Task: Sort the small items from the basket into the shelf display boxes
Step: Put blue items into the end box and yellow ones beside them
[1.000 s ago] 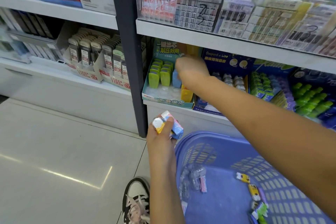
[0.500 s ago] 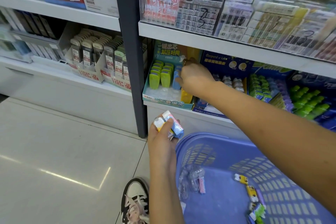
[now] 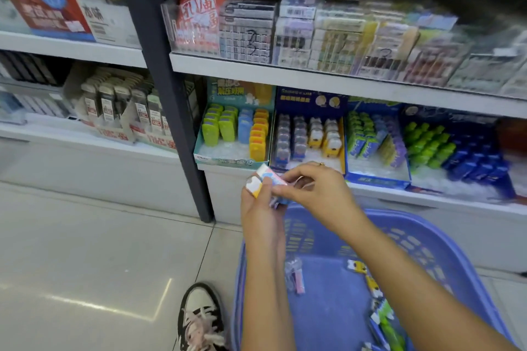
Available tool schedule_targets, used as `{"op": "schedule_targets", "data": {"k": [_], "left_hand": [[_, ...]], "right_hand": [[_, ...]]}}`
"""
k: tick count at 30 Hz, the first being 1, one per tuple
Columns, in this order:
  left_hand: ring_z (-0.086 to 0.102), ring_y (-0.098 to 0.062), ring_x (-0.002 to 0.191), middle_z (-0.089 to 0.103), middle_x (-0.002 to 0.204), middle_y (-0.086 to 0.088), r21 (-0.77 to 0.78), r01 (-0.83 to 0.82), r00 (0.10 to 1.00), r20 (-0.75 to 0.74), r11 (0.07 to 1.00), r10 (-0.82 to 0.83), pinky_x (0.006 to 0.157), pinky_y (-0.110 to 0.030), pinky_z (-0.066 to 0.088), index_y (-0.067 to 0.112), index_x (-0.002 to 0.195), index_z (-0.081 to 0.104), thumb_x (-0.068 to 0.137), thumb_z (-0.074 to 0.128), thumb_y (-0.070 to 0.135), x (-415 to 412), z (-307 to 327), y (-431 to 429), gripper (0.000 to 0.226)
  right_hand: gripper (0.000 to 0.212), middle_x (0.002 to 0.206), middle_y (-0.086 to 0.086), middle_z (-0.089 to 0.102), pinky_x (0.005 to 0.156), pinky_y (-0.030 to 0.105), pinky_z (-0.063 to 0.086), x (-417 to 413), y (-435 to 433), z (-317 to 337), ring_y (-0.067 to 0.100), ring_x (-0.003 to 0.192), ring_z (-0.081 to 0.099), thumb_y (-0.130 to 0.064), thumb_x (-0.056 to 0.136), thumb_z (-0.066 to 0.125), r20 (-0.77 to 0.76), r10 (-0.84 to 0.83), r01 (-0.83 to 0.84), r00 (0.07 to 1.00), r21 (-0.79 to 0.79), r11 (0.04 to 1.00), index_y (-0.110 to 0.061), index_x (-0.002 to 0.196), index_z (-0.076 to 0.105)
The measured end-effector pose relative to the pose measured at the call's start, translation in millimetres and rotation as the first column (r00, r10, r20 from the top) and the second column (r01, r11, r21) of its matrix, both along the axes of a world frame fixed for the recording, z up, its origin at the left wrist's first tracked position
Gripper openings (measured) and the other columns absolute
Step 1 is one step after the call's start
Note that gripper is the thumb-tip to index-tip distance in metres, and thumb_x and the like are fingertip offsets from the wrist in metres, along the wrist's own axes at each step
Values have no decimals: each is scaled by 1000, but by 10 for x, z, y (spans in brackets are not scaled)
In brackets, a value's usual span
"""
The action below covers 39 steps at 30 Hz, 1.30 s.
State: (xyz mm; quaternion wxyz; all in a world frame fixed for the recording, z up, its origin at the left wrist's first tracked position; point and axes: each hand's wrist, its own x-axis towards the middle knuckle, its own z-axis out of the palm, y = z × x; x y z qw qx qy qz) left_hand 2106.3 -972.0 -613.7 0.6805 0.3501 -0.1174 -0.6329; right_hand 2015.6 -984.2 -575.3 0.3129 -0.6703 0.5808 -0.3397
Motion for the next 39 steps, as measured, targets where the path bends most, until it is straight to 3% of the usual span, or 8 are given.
{"op": "schedule_targets", "data": {"k": [4,8,14,18,21,24,32,39], "left_hand": [[57,-17,75,59,92,-9,-7,54,998,37,999,-54,59,-23,49,9,114,51,97,45,5,-295,33,46,18],[59,-17,89,62,91,3,55,87,995,52,995,-90,72,-30,48,19,108,57,96,48,8,-551,54,53,19],[64,-17,87,59,101,-5,136,240,970,-81,961,-231,70,-33,52,19,107,59,97,46,12,-735,24,102,18],[65,-20,86,60,104,-8,141,292,956,-76,946,-283,66,-34,56,16,104,62,96,48,14,-817,-30,75,17],[66,-18,79,68,85,-4,125,313,949,-8,941,-315,67,-34,57,17,102,65,97,48,15,-862,-66,60,18],[67,-17,83,69,85,-2,131,324,942,42,937,-332,64,-28,56,20,102,68,96,50,15,-903,-83,47,19],[65,-22,94,62,105,-7,142,347,931,62,927,-359,61,-24,55,21,105,67,97,49,15,-961,-124,17,20],[66,-20,89,65,100,-5,139,334,936,66,932,-345,64,-28,57,19,100,69,98,48,21,-973,-177,-2,21]], "right_hand": [[26,73,-12,68,66,17,51,-297,165,-93,5,67,63,-14,74,78,150,-96,98,984,-4,995,-36,72,65],[10,70,-10,68,63,14,51,-781,180,-141,2,60,64,-12,88,63,412,-306,305,858,69,950,-21,85,66],[15,77,-3,65,56,0,40,-1579,-166,117,-11,61,57,-6,84,65,95,-516,521,851,-282,806,-15,97,64],[19,99,11,71,78,22,45,-1833,-556,245,21,88,66,-7,84,63,-209,-482,385,851,-376,843,-6,101,71],[21,107,14,69,78,17,39,-1917,-819,211,27,98,63,-7,86,63,-377,-364,258,852,-303,918,-4,105,69],[21,107,13,68,85,25,46,-1952,-1009,142,25,98,62,-11,86,66,-467,-286,226,837,-181,957,-5,106,66],[22,103,9,68,77,21,42,-2043,-1150,162,13,85,57,-12,80,73,-378,-202,199,903,-48,979,-8,101,67],[24,109,6,68,81,20,42,-1932,-1203,179,19,98,61,-18,78,75,-604,-168,201,779,-13,979,-12,102,72]]}}
